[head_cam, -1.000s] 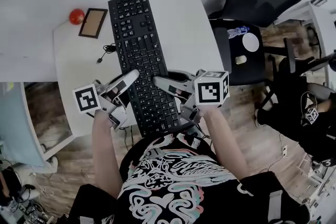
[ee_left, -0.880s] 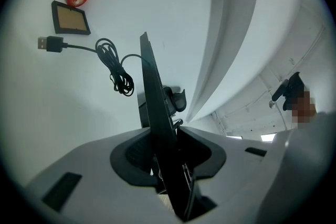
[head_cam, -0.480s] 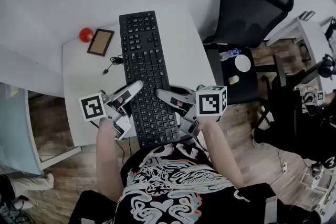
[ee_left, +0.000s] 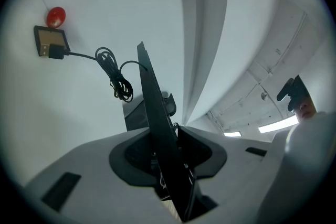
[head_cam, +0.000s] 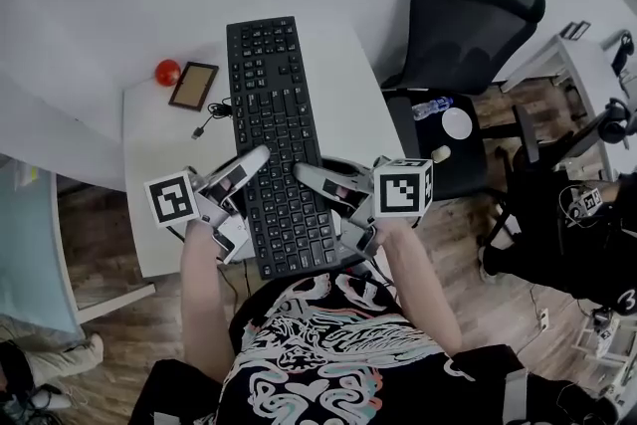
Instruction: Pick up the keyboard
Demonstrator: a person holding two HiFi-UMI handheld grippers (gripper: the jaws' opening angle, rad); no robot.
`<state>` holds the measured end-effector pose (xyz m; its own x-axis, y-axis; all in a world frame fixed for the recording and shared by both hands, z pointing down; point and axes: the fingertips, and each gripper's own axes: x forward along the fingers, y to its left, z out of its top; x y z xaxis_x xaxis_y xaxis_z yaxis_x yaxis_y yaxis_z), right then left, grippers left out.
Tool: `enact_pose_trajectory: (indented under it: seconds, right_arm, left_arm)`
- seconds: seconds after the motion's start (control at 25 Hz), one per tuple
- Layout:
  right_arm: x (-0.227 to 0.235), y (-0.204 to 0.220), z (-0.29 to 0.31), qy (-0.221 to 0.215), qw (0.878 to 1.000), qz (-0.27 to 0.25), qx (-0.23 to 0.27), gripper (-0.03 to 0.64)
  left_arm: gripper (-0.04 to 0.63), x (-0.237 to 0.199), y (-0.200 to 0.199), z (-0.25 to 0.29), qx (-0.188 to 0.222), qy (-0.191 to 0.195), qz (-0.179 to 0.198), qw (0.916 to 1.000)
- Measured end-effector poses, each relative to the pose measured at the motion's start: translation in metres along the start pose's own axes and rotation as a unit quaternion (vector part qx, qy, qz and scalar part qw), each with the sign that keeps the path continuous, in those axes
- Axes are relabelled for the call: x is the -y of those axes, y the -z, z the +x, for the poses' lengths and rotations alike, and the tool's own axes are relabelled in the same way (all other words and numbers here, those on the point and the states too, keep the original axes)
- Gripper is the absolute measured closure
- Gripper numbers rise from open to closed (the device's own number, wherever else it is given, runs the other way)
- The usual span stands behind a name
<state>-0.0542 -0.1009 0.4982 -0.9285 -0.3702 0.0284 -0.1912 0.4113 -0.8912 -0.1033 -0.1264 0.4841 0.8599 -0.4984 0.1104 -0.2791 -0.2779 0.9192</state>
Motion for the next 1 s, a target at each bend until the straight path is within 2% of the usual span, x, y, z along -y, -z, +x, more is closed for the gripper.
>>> enact_pose_trajectory:
  seconds: [0.24,1.0]
  right_arm:
    - [0.0008,0.0017,0.0007,-0.003,1.0,0.013,0.005,0.449]
    - [0.0002,0.0015,-0.0003,-0.002,1.0,0.023,0.004,0.451]
  left_arm:
    - [0.467,0.0001,-0.0003,0.0008,-0.007,-0.005,0.01,0.9999]
    - [0.465,-0.0017,0.002,0.002,-0.009,-0.008,-0.004,0.9999]
